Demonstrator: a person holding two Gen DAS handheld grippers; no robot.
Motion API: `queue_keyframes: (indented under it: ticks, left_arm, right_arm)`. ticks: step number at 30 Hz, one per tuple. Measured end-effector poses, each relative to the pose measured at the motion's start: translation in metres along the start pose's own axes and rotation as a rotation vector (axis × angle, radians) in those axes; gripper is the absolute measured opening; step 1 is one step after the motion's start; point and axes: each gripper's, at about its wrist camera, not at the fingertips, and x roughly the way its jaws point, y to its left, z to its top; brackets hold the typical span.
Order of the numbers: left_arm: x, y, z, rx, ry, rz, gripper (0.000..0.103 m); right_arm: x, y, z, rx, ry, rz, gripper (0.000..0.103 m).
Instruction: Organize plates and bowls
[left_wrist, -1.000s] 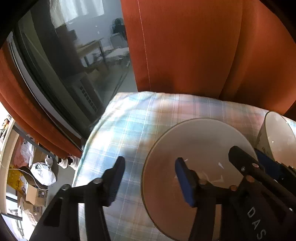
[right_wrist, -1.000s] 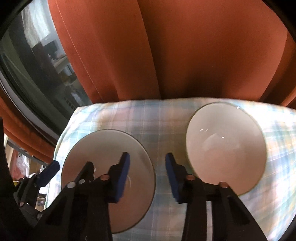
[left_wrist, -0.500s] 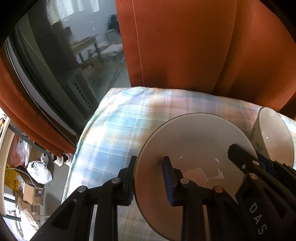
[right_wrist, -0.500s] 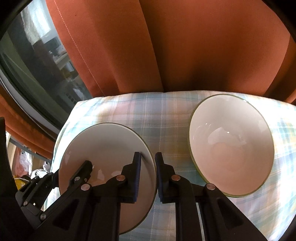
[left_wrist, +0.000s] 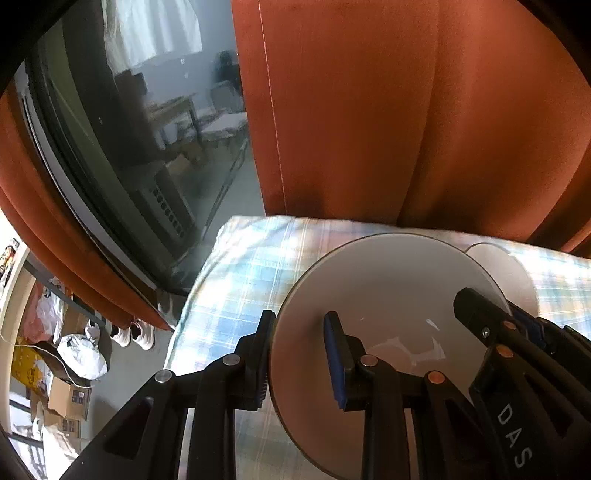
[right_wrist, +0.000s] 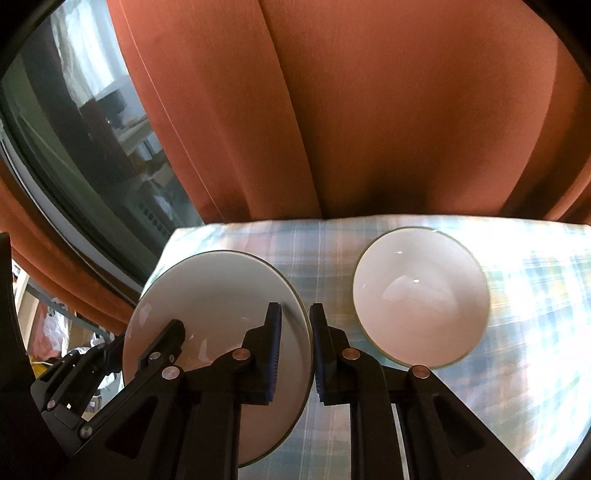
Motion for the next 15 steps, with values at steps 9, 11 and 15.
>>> queue_keyframes:
  ticks: [9, 11, 15]
  left_arm:
    - [-0.052, -0.002, -0.011, -0.002, -0.061, -0.04, 0.025]
    - [-0.06, -0.003, -0.015, 0.002, -0.068, -0.051, 0.025]
    - [-0.08, -0.007, -0.03, 0.019, -0.083, -0.08, 0.025]
  right_arm:
    - [-0.061, 0.001, -0.007, 0.007, -0.063, -0.021, 0.019]
    - [-0.073, 0.002, -0.011, 0.007, -0.076, -0.032, 0.019]
    - [-0.098, 0.001, -0.025, 0.018, -0.094, -0.058, 0.019]
